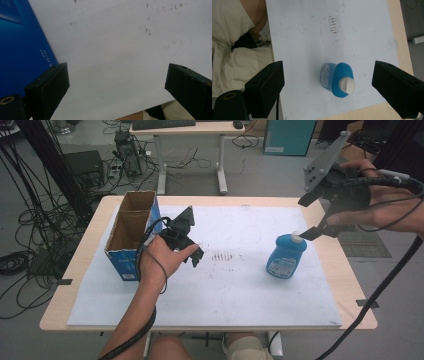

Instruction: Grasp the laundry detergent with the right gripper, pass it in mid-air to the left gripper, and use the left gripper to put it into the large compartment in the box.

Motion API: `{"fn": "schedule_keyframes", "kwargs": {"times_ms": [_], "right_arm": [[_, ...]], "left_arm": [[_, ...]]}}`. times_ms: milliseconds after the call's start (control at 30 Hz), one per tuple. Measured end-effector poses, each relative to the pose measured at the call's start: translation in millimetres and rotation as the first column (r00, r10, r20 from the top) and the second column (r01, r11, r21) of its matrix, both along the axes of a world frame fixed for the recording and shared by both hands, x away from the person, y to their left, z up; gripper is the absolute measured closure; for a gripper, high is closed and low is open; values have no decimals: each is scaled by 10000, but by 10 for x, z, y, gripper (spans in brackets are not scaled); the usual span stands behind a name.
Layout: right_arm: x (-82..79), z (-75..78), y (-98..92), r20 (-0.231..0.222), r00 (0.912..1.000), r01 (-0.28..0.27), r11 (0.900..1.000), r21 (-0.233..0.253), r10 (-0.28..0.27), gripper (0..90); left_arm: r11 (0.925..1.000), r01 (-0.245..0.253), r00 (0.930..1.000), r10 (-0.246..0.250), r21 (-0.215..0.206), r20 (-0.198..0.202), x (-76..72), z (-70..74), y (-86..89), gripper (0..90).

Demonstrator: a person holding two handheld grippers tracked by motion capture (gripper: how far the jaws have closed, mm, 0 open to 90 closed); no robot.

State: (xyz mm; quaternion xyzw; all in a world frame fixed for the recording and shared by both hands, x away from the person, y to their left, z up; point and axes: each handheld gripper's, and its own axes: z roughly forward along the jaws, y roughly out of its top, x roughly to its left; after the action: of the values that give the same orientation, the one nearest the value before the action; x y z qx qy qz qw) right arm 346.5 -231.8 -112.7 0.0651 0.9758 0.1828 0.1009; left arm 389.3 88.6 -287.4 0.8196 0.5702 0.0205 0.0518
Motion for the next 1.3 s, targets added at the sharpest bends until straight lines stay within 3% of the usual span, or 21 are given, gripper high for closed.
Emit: {"fn": "schedule_keyframes", "kwargs": {"times_ms": [467, 933, 1300], "right_arm": [[26, -84, -53, -121, 9998, 134, 9999, -12, -134, 111], [30, -252, -398, -261, 9961, 843, 9964, 1, -843, 110], [62, -613, -832, -558, 9756, 2149, 9758, 411, -2125, 91]], "left_arm": [[10000, 43, 9999, -43, 51, 123, -16, -1, 4, 58], [10000, 82, 9997, -82, -5, 229, -43, 13, -30, 58], [9999, 138, 9996, -139, 65, 225, -72, 9, -41, 58]]}}
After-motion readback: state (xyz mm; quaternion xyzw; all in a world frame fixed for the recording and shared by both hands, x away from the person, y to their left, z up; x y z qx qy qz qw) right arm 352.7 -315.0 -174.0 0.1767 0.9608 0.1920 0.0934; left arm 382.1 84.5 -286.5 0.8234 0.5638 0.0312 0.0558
